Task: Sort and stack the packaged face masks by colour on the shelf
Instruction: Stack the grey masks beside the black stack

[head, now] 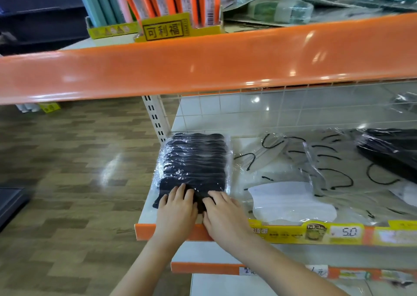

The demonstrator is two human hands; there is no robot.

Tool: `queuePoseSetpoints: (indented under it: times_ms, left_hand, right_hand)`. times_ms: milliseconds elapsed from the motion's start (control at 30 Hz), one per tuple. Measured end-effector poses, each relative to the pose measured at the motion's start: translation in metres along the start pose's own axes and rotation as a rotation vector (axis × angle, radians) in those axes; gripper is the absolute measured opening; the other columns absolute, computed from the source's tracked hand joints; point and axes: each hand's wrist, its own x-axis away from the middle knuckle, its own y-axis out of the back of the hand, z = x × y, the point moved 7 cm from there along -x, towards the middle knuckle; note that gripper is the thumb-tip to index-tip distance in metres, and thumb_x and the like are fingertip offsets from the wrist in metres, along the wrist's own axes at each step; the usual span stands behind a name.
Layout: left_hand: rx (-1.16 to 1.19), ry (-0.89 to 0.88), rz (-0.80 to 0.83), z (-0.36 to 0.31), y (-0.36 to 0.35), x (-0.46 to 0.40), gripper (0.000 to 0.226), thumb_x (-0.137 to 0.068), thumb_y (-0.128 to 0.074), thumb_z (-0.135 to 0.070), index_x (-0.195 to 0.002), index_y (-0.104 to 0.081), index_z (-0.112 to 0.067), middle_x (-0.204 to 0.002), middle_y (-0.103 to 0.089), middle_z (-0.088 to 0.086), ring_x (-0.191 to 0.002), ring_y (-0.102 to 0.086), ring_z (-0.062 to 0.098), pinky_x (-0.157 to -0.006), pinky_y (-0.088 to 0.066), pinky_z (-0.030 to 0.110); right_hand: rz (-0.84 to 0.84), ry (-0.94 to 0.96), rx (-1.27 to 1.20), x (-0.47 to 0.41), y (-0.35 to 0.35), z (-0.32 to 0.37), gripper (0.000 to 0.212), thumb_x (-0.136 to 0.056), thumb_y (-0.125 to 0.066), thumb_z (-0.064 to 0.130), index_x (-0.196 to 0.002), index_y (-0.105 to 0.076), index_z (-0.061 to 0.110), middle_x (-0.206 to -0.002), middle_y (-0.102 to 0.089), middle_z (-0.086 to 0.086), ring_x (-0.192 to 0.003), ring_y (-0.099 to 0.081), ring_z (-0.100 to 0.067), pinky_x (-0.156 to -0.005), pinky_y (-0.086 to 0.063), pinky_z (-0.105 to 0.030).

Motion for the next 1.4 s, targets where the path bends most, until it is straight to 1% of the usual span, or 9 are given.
queuePoseSetpoints:
  times_ms: [100, 200, 367, 467, 633, 1067, 1233, 1333, 1400]
  left_hand:
    - [0.005, 0.063, -0.073, -0.017, 0.013, -0.004, 0.030, -0.079, -0.036, -0.025, -0.078, -0.063, -0.012, -0.077, -0.064, 0.004, -0.072, -0.064, 0.028, -0.058, -0.049, 0.038]
    - [0.016, 0.062, -0.126, -0.046, 0.024, -0.010, 0.029, -0.078, -0.037, -0.024, -0.073, -0.063, -0.013, -0.068, -0.062, 0.003, -0.063, -0.061, 0.028, -0.053, -0.046, 0.036]
    - [0.062, -0.007, -0.161, -0.104, 0.031, -0.024, 0.027, -0.077, -0.038, -0.022, -0.064, -0.060, -0.014, -0.058, -0.058, 0.002, -0.054, -0.059, 0.027, -0.047, -0.042, 0.032]
    - [0.115, -0.047, -0.153, -0.144, 0.029, -0.035, 0.027, -0.076, -0.038, -0.023, -0.064, -0.061, -0.017, -0.059, -0.058, -0.001, -0.056, -0.060, 0.025, -0.048, -0.044, 0.031]
    - [0.181, -0.179, -0.167, -0.220, 0.033, -0.056, 0.025, -0.073, -0.039, -0.025, -0.064, -0.061, -0.019, -0.058, -0.058, -0.002, -0.055, -0.060, 0.023, -0.046, -0.044, 0.030]
    - [0.305, -0.362, -0.049, -0.382, 0.017, -0.083, 0.025, -0.071, -0.045, -0.031, -0.077, -0.068, -0.022, -0.075, -0.062, -0.005, -0.071, -0.063, 0.020, -0.057, -0.051, 0.031]
    - [0.340, -0.409, -0.060, -0.416, 0.016, -0.082, 0.024, -0.061, -0.074, -0.021, -0.084, -0.068, -0.018, -0.084, -0.064, -0.001, -0.075, -0.064, 0.021, -0.059, -0.054, 0.033]
    - [0.330, -0.415, -0.060, -0.428, 0.013, -0.080, 0.027, -0.070, -0.049, -0.024, -0.088, -0.068, -0.017, -0.089, -0.064, 0.000, -0.081, -0.063, 0.021, -0.063, -0.054, 0.033]
    - [0.345, -0.419, -0.051, -0.434, 0.008, -0.078, 0.035, -0.073, -0.039, -0.025, -0.091, -0.069, -0.019, -0.091, -0.064, -0.002, -0.081, -0.063, 0.020, -0.065, -0.054, 0.032]
  right_hand:
    - [-0.023, 0.020, -0.030, -0.004, 0.012, -0.012, 0.014, -0.079, -0.063, 0.020, -0.092, -0.066, 0.017, -0.098, -0.063, 0.000, -0.089, -0.062, -0.021, -0.068, -0.055, -0.035]
    - [-0.093, 0.000, -0.015, -0.004, 0.031, -0.035, 0.010, -0.074, -0.065, 0.020, -0.084, -0.064, 0.021, -0.084, -0.062, 0.004, -0.076, -0.063, -0.019, -0.056, -0.052, -0.032]
    - [-0.123, -0.070, 0.028, 0.009, 0.059, -0.092, 0.016, -0.074, -0.055, 0.025, -0.083, -0.067, 0.019, -0.080, -0.064, 0.001, -0.072, -0.065, -0.019, -0.054, -0.054, -0.030]
    - [-0.143, -0.116, 0.067, 0.021, 0.072, -0.133, 0.020, -0.066, -0.068, 0.023, -0.086, -0.068, 0.019, -0.082, -0.064, 0.002, -0.072, -0.066, -0.020, -0.054, -0.055, -0.031]
    - [-0.195, -0.219, 0.155, 0.049, 0.105, -0.197, 0.031, -0.071, -0.041, 0.029, -0.082, -0.069, 0.022, -0.076, -0.064, 0.004, -0.069, -0.065, -0.018, -0.053, -0.050, -0.026]
    - [-0.324, -0.372, 0.250, 0.130, 0.170, -0.330, 0.031, -0.077, -0.043, 0.024, -0.093, -0.068, 0.017, -0.089, -0.062, 0.000, -0.079, -0.062, -0.023, -0.062, -0.052, -0.034]
    - [-0.339, -0.412, 0.248, 0.151, 0.178, -0.363, 0.034, -0.080, -0.043, 0.028, -0.098, -0.069, 0.015, -0.100, -0.063, -0.002, -0.088, -0.063, -0.025, -0.068, -0.054, -0.038]
    - [-0.333, -0.474, 0.269, 0.158, 0.179, -0.384, 0.033, -0.076, -0.052, 0.029, -0.101, -0.069, 0.014, -0.106, -0.063, -0.004, -0.094, -0.062, -0.025, -0.072, -0.054, -0.038]
    - [-0.307, -0.513, 0.278, 0.162, 0.173, -0.396, 0.036, -0.069, -0.070, 0.026, -0.103, -0.068, 0.012, -0.107, -0.063, -0.007, -0.095, -0.063, -0.028, -0.073, -0.054, -0.040]
